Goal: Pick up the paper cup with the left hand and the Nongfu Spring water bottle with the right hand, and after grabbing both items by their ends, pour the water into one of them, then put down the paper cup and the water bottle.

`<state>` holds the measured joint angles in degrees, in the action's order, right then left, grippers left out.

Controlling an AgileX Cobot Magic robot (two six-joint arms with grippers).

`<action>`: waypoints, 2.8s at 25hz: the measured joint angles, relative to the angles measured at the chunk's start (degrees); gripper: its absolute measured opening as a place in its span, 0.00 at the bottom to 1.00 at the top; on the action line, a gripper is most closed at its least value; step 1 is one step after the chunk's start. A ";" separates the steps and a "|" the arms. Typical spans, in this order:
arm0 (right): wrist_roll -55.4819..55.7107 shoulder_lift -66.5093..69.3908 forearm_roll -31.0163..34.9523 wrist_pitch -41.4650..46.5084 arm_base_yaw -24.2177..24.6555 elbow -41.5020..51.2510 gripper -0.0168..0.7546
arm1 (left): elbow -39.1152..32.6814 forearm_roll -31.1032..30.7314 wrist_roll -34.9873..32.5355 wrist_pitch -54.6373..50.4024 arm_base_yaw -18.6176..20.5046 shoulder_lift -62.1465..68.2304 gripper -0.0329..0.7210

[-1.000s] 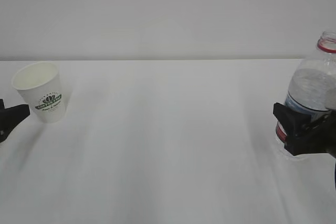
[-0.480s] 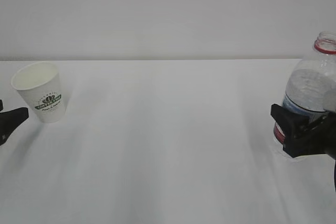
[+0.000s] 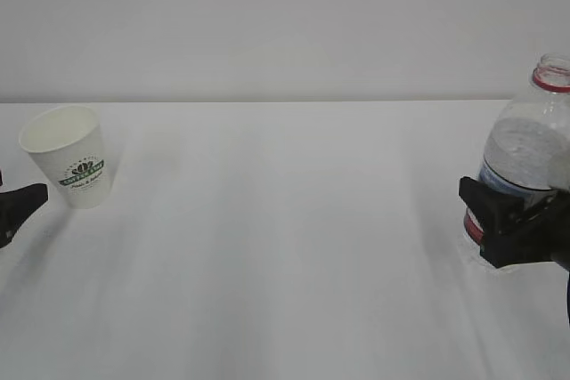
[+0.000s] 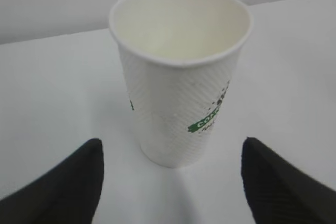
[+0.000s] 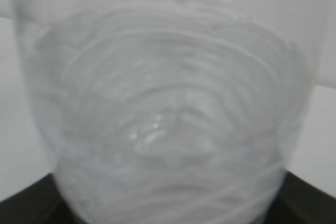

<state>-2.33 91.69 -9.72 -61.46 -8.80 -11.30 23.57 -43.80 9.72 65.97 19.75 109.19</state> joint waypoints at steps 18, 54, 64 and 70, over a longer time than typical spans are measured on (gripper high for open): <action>0.00 0.00 -0.15 0.00 0.00 0.00 0.69 | 4.72 2.82 -0.26 0.00 -4.11 4.95 0.88; 0.00 0.00 -1.34 -0.13 0.00 0.00 0.69 | 15.40 7.68 -0.02 0.00 -9.35 15.11 0.88; 0.00 0.00 -1.46 -0.13 0.00 0.00 0.68 | 15.80 7.68 0.31 0.00 -9.62 15.34 0.88; 0.00 0.00 -1.46 -0.13 0.00 0.00 0.68 | 17.05 8.05 0.42 0.00 -10.98 15.34 0.88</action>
<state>-2.33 91.69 -11.19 -61.59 -8.80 -11.30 40.62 -35.75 10.13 65.97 8.77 124.54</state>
